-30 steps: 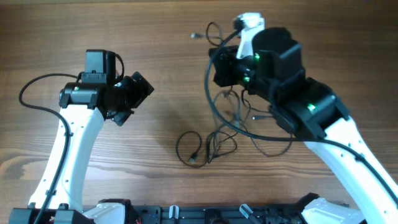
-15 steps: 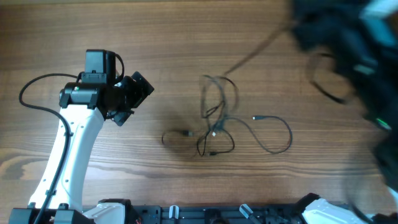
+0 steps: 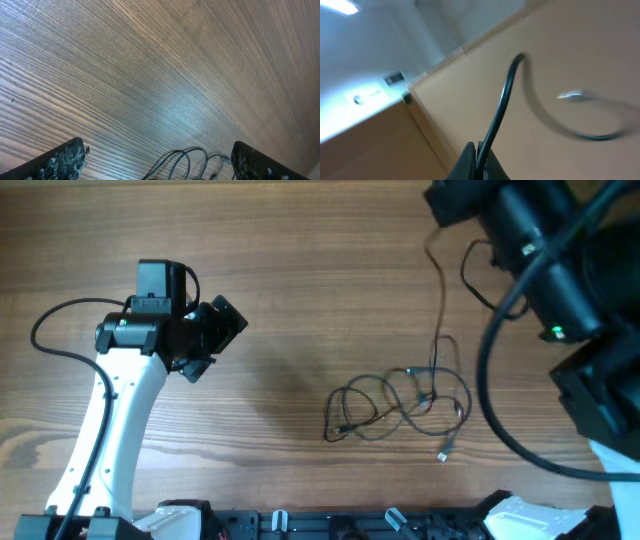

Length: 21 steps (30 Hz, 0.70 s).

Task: Untangle cables
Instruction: 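Drag the grasped cable with the right gripper up and to the right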

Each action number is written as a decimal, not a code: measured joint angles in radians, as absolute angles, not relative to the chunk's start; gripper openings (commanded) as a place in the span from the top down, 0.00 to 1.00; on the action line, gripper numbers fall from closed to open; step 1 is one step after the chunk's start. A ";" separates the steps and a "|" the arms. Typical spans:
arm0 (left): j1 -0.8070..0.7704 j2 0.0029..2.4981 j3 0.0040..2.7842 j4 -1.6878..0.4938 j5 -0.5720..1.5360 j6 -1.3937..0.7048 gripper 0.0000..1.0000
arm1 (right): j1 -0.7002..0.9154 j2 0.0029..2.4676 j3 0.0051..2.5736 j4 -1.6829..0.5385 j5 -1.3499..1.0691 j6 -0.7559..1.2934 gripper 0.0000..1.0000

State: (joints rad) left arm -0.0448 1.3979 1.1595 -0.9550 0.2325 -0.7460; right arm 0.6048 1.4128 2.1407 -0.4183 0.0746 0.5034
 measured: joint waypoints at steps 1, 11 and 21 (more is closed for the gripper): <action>-0.045 1.398 1.159 -0.956 0.232 -0.746 0.04 | 0.605 1.408 2.144 -0.398 0.075 0.503 0.96; -0.045 1.398 1.159 -0.958 0.233 -0.746 0.04 | 0.605 1.327 2.424 -0.595 0.382 0.348 0.95; -0.045 1.398 1.159 -0.958 0.232 -0.746 0.05 | 0.604 1.526 2.440 -1.185 0.623 0.308 0.96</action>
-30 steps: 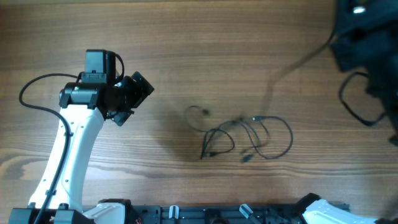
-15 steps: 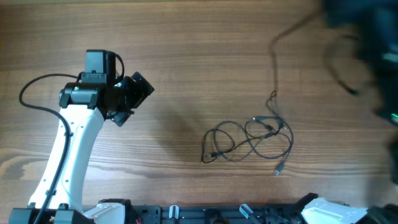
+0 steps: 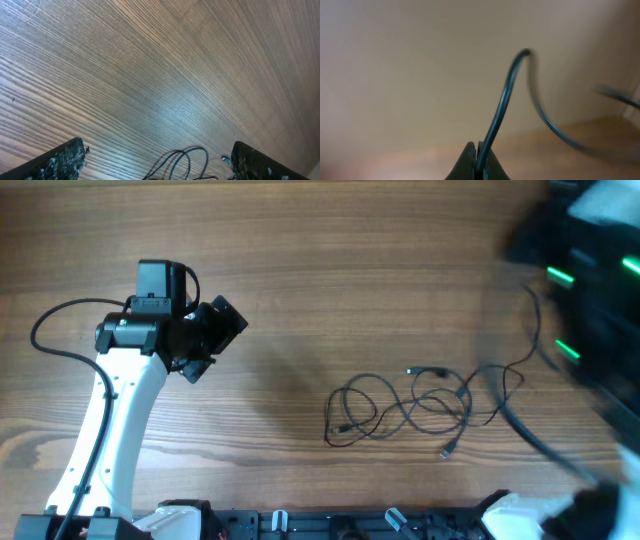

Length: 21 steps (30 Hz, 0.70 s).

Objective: Untangle cables

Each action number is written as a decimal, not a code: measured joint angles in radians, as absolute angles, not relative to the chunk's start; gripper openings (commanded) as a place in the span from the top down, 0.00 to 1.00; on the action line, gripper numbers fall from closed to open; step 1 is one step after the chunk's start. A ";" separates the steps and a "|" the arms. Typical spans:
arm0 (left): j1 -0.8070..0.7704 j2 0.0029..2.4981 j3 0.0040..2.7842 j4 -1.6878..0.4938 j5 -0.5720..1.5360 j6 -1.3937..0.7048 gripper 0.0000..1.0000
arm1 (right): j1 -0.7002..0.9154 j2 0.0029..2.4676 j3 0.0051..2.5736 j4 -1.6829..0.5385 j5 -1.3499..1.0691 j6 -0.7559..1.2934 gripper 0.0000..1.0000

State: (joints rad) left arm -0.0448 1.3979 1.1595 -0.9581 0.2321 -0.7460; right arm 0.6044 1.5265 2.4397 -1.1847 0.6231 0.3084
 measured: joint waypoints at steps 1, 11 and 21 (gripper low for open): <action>-0.045 1.398 1.159 -0.958 0.233 -0.746 0.04 | 0.604 1.581 2.432 -1.199 0.591 0.308 0.96; -0.045 1.398 1.159 -0.958 0.233 -0.746 0.00 | 0.604 1.874 2.407 -1.135 0.197 0.369 0.91; -0.045 1.474 1.159 -0.943 0.232 -0.746 0.00 | 0.604 1.945 2.407 -1.169 -0.228 0.343 0.01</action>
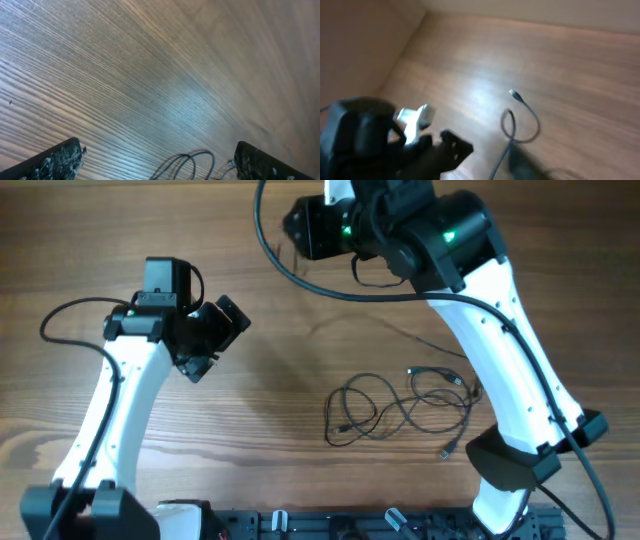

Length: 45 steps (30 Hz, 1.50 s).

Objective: Untangle cables

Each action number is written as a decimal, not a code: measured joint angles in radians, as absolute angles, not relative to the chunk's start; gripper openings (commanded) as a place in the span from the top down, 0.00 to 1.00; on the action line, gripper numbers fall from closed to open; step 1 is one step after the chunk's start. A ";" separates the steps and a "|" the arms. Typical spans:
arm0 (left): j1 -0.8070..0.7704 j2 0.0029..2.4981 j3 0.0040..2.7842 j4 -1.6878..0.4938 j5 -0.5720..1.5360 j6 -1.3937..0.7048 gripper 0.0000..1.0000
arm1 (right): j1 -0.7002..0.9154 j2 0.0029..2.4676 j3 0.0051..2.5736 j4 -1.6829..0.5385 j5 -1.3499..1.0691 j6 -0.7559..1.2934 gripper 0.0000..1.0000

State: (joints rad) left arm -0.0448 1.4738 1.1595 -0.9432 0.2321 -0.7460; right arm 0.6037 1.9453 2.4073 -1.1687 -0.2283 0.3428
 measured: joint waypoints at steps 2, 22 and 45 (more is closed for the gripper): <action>-0.045 1.511 1.159 -0.942 0.233 -0.746 0.00 | 0.604 1.948 2.407 -1.194 -0.236 0.318 0.00; -0.045 1.567 1.159 -0.948 0.234 -0.712 0.00 | 0.258 1.946 2.316 -1.548 -0.096 0.381 0.00; -0.045 1.567 1.159 -0.939 0.259 -0.711 0.00 | 0.347 1.953 1.527 -0.908 -0.204 1.199 0.00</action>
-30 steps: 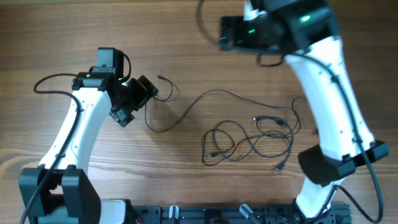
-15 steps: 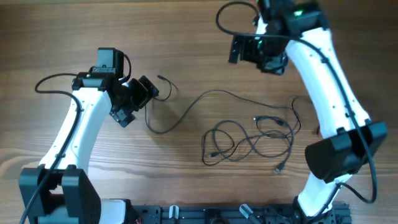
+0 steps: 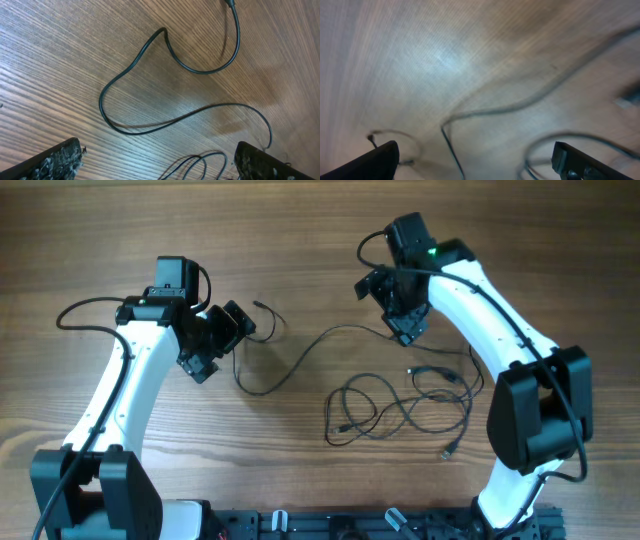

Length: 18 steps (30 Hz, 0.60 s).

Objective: Untangle cables

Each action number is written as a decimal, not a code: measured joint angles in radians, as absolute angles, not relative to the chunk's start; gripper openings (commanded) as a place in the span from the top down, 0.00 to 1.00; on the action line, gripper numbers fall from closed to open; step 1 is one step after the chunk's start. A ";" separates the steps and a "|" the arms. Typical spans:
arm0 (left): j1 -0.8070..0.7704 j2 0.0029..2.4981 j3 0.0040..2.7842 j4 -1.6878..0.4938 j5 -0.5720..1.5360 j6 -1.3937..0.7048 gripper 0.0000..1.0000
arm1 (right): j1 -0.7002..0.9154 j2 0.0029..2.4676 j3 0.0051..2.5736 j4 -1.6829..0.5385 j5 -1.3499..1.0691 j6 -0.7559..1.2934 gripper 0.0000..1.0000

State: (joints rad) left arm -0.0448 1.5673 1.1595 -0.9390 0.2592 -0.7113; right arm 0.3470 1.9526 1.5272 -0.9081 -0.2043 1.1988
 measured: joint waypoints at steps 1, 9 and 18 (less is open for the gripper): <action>-0.045 1.567 1.159 -0.938 0.259 -0.711 0.00 | 0.351 1.953 1.501 -0.868 -0.194 1.216 0.00; -0.045 1.567 1.159 -0.933 0.259 -0.711 0.00 | 0.354 1.953 1.349 -0.725 -0.141 1.306 0.03; -0.045 1.567 1.159 -0.916 0.259 -0.710 0.00 | 0.377 1.954 1.322 -0.680 -0.115 1.332 0.26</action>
State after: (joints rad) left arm -0.0448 1.5673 1.1595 -0.9157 0.2592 -0.7101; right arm 0.3771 1.9541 1.3224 -0.6796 -0.1146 1.3315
